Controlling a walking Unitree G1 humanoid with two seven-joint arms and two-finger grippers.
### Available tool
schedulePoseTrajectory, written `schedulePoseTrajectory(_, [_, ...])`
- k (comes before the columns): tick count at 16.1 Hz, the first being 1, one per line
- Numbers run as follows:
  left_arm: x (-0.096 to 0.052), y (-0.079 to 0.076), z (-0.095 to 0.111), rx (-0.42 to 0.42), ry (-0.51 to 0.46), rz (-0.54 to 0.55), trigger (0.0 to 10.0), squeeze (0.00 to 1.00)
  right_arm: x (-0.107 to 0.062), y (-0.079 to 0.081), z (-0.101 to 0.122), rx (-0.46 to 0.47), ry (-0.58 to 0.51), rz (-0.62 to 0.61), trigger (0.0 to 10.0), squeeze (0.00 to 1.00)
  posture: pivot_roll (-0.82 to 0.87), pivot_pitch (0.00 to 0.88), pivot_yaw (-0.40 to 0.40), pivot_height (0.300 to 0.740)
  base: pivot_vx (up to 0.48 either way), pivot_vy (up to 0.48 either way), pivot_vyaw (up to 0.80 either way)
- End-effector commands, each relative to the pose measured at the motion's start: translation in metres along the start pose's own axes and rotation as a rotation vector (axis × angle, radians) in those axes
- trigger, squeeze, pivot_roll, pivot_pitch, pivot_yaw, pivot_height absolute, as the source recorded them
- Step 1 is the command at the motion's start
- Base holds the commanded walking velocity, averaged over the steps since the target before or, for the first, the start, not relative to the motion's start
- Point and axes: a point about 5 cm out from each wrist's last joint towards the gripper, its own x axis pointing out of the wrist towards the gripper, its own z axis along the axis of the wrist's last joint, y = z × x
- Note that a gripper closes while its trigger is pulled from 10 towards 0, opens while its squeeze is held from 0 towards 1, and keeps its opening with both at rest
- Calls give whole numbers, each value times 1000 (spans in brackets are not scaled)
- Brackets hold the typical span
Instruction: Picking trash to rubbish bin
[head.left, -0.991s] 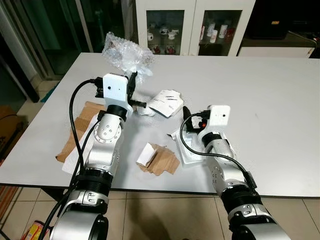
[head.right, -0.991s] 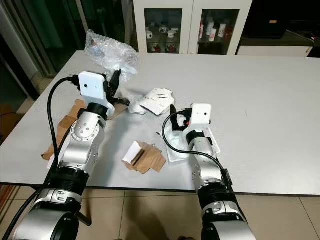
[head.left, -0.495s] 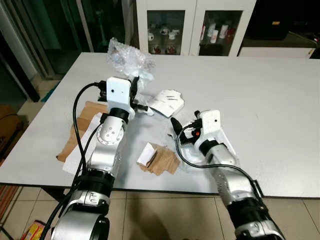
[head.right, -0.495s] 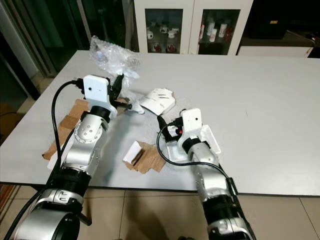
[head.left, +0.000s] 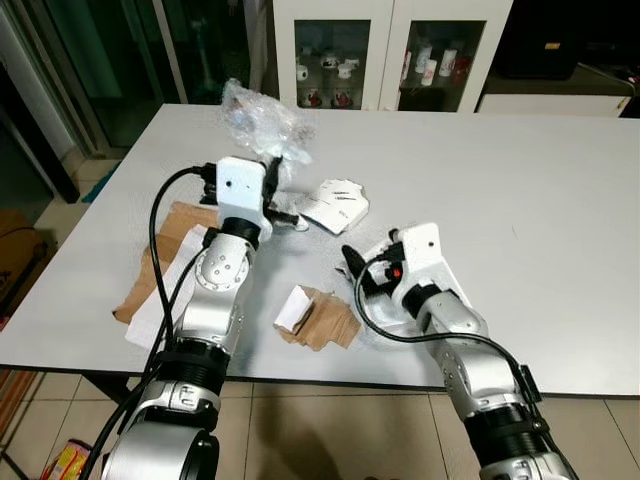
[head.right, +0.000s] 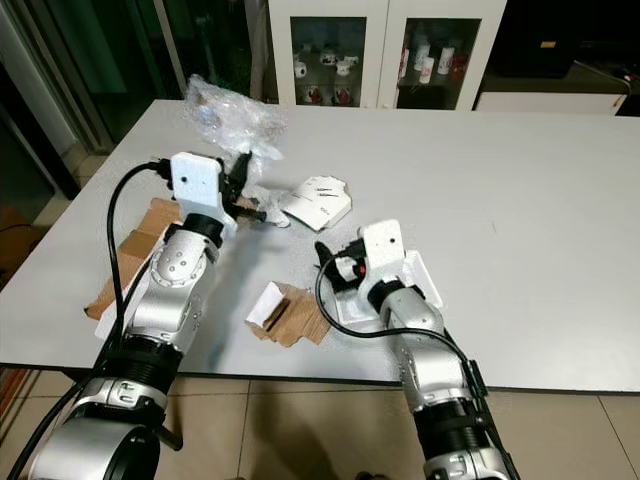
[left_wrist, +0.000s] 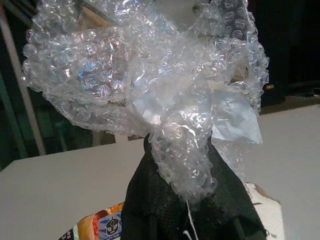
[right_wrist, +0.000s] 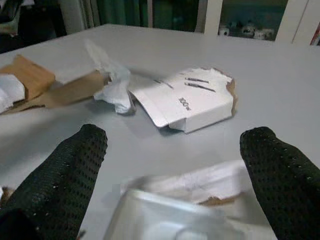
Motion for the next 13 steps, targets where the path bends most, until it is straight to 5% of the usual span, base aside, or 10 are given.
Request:
schedulePoseTrajectory(1, [-2,0,-4,9,20,-16,10000,0,-2,0,3,-9,3,4,10000,1000,14,0,7,740,0,0,0])
schedulePoseTrajectory(6, [-4,11,-5,29,33,-2,10000,0,-7,-2,2,-17,29,-2,10000,1000,12,0,7,740,0,0,0])
schedulePoseTrajectory(13, [-3,7,-6,19,38,-8,10000,0,-7,1,-6,-10,89,14,10000,1000,18,0,0,740,0,0,0])
